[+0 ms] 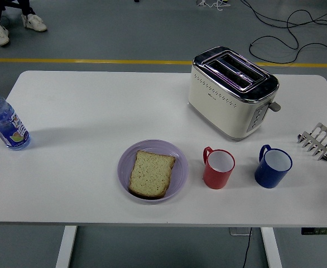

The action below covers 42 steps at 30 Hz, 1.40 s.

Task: Pick up the cup,pour liquid into bread,place the cup on the desk

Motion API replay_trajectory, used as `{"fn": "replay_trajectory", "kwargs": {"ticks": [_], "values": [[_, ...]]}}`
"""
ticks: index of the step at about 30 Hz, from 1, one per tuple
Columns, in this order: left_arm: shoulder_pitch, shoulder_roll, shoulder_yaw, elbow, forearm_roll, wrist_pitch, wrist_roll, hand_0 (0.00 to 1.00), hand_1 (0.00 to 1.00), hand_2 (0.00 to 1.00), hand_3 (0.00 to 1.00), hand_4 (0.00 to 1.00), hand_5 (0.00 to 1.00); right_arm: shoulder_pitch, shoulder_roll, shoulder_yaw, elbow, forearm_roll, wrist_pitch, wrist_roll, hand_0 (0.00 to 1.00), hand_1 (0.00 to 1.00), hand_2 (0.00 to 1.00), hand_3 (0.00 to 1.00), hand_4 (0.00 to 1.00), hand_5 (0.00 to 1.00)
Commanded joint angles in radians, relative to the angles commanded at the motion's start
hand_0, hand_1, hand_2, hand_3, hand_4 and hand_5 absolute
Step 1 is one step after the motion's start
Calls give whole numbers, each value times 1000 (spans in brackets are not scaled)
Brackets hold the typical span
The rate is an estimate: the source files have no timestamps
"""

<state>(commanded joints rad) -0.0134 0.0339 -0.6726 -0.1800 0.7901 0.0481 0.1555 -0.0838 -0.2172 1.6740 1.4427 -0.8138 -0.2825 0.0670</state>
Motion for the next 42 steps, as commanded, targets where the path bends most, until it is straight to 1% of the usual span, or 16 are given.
{"fn": "replay_trajectory", "kwargs": {"ticks": [1, 4, 7, 8, 13, 14, 16, 19, 25, 28, 29, 30, 32, 36, 42], "values": [[1, 0, 0, 0, 0, 0, 0, 663, 706, 729, 629, 384, 932, -4, -1, -3, 1, -23, -5, 1, 842, 803, 902, 929, 920, 95], [3, 2, 1, 0, 1, 0, 0, 663, 706, 729, 629, 384, 932, -19, -4, -13, 5, -97, -23, 4, 842, 803, 902, 929, 920, 95], [6, 4, 3, 0, 5, -1, 0, 663, 706, 729, 629, 384, 932, -47, -7, -33, 15, -190, -54, 10, 842, 803, 902, 929, 920, 95], [8, 4, 4, 0, 4, -1, -1, 663, 706, 729, 629, 385, 933, -54, -7, -38, 17, -217, -65, 12, 878, 833, 937, 971, 934, 86], [10, 4, 6, 0, 1, -2, -1, 663, 706, 729, 629, 385, 933, -78, 3, -75, 16, -289, -102, 25, 878, 833, 937, 971, 934, 86], [10, 4, 5, 0, 1, -2, -1, 662, 706, 728, 629, 384, 932, -80, 4, -85, 15, -300, -107, 29, 899, 844, 936, 985, 936, 72], [10, 4, 8, 0, -1, -2, -1, 662, 706, 728, 629, 384, 932, -92, 6, -106, 21, -302, -112, 38, 899, 844, 936, 985, 936, 72], [9, 5, 7, 0, -2, -2, -2, 662, 706, 728, 629, 384, 932, -127, 6, -147, 54, -332, -114, 51, 899, 844, 936, 985, 936, 72], [4, 6, 7, 0, -8, -1, -4, 663, 706, 728, 630, 385, 934, -173, 9, -190, 113, -329, -116, 67, 899, 846, 943, 979, 937, 78], [2, 7, 8, 0, -9, -1, -5, 663, 706, 728, 629, 384, 933, -186, 10, -216, 120, -321, -129, 80, 901, 849, 943, 985, 944, 77], [1, 7, 8, 0, -10, -1, -6, 663, 706, 728, 629, 384, 933, -189, 11, -234, 118, -321, -143, 86, 901, 849, 943, 985, 944, 77], [1, 8, 8, 0, -10, -1, -6, 663, 706, 728, 629, 384, 933, -190, 11, -239, 117, -321, -146, 88, 901, 849, 943, 985, 944, 77], [-2, 7, 2, 0, -3, -1, -5, 663, 703, 727, 629, 384, 934, -183, 15, -273, 97, -330, -173, 108, 904, 847, 939, 998, 950, 86], [-6, 6, 1, 0, 0, -2, -3, 663, 703, 727, 629, 384, 934, -154, 29, -315, 45, -351, -204, 131, 904, 847, 939, 998, 950, 86], [-5, 6, 6, 0, -7, -2, -3, 662, 703, 727, 629, 384, 934, -126, 36, -353, -2, -349, -229, 149, 906, 850, 937, 998, 952, 90]]}}
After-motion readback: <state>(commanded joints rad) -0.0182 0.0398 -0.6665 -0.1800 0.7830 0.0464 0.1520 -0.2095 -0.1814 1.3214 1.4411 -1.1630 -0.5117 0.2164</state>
